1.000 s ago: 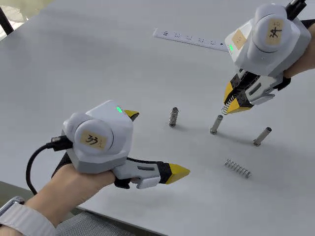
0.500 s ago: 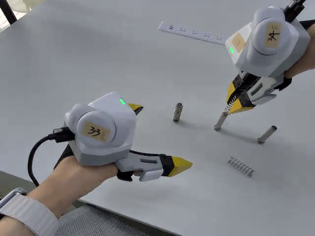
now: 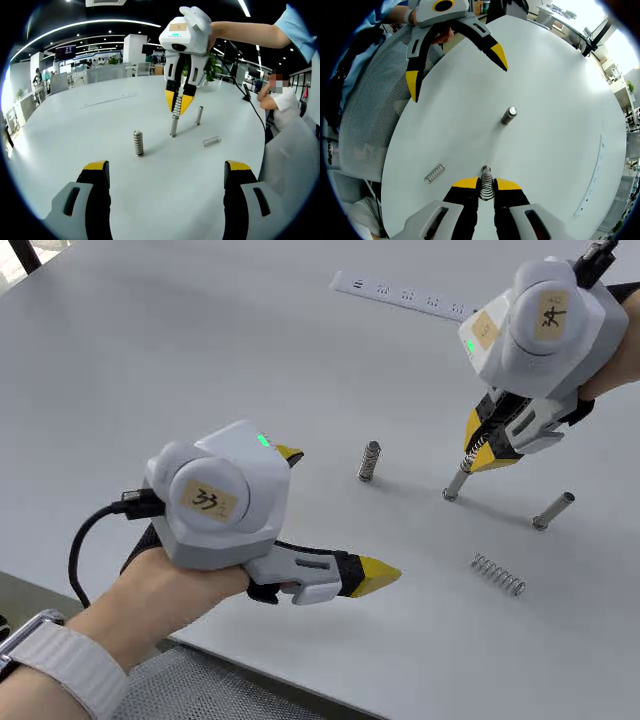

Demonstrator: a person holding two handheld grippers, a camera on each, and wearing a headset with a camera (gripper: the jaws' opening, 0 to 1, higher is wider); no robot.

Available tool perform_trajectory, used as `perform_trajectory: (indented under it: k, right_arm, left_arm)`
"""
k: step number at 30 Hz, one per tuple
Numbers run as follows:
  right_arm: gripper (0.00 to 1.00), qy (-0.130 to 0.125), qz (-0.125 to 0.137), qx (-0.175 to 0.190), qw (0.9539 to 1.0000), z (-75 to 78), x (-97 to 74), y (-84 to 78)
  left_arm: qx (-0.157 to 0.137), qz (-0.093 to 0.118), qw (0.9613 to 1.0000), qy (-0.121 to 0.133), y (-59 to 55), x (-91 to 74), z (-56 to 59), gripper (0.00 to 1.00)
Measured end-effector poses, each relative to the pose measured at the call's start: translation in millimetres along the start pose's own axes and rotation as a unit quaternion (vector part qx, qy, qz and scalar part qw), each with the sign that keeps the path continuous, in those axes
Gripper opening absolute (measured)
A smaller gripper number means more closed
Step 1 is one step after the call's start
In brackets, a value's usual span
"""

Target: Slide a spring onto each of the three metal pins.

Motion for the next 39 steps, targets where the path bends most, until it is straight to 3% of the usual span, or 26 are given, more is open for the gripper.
perform_trajectory:
  k: [14,28,39]
  right_arm:
    - [0.08,0.019,-0.009,0.001,0.9998,2.1,28.9,2.7]
    - [0.08,0.026,-0.014,0.014,0.9995,2.5,44.7,2.1]
    - [0.08,0.023,-0.012,0.021,0.9995,0.3,46.6,3.0]
  left_arm:
    - [0.0,-0.002,1.0,-0.007,-1.1,0.6,1.0,0.92]
    - [0.004,-0.006,0.9999,-0.015,-3.4,1.8,2.9,0.91]
    - [0.007,-0.008,0.9998,-0.019,-2.8,2.9,4.2,0.9]
Point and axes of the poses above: the centre of the closed fingertips' face, and the gripper's own axes: x roughly forward along the fingers, z roughly to its right, y roughly out of its top, the point moved 10 cm from there along -x, roughly backward along the fingers, and after that the axes turned 15 degrees about -x, right-handed, at the moved point
